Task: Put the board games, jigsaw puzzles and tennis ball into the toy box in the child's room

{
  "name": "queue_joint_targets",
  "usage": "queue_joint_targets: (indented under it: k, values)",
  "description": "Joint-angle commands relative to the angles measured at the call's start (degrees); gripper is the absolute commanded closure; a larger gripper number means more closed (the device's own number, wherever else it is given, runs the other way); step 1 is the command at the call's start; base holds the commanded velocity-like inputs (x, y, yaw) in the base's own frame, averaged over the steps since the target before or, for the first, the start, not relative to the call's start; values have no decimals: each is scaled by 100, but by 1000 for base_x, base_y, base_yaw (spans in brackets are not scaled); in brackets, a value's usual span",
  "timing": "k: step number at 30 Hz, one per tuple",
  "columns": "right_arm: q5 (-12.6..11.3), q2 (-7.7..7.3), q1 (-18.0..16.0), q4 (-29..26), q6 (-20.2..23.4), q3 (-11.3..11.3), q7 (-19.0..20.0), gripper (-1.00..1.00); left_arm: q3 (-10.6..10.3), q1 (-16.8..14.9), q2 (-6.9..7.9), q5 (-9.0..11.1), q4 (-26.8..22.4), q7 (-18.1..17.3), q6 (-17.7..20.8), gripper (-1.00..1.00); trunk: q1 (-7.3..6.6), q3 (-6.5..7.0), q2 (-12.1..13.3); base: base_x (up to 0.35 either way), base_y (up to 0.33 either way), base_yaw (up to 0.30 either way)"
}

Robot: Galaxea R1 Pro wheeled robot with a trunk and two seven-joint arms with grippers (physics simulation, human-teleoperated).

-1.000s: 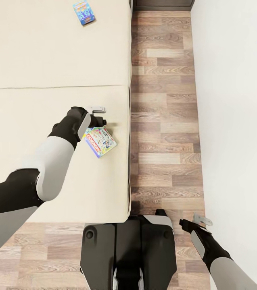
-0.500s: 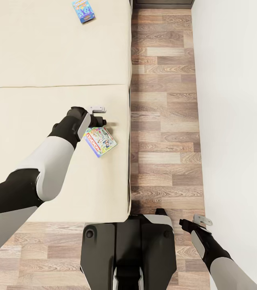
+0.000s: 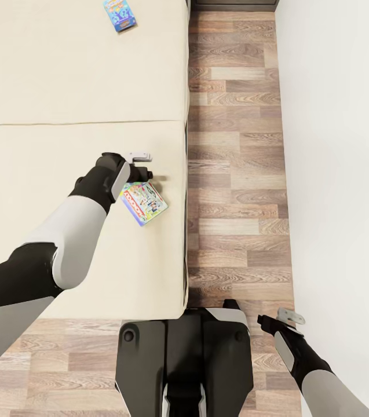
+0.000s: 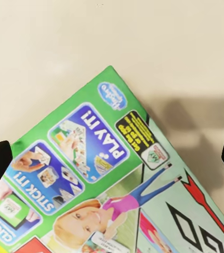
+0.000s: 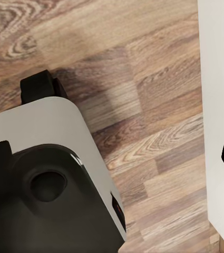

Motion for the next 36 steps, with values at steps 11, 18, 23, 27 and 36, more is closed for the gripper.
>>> queue_joint_targets:
  k: [11,18,23,27,36]
  values:
    - [-60,-1,1,-5,26,9,-24,-100,47,-184,-9,-62,-361,-10,181,-100,4,-48,-9,0,0,0]
    - [-60,-1,2,4,26,9,-24,-100,48,-286,-15,-60,-399,-9,290,-100,4,-86,-9,0,0,0]
    - [-60,-1,1,5,26,9,-24,-100,41,-301,-17,-65,-405,-3,302,-100,4,-118,-9,0,0,0]
    - [-60,-1,1,12,26,9,-24,-100,38,-305,-12,-67,-406,-7,304,-100,4,-151,-9,0,0,0]
    - [-60,-1,1,93,26,9,-24,-100,29,-306,-9,-68,-407,-9,305,-100,4,-231,-9,0,0,0]
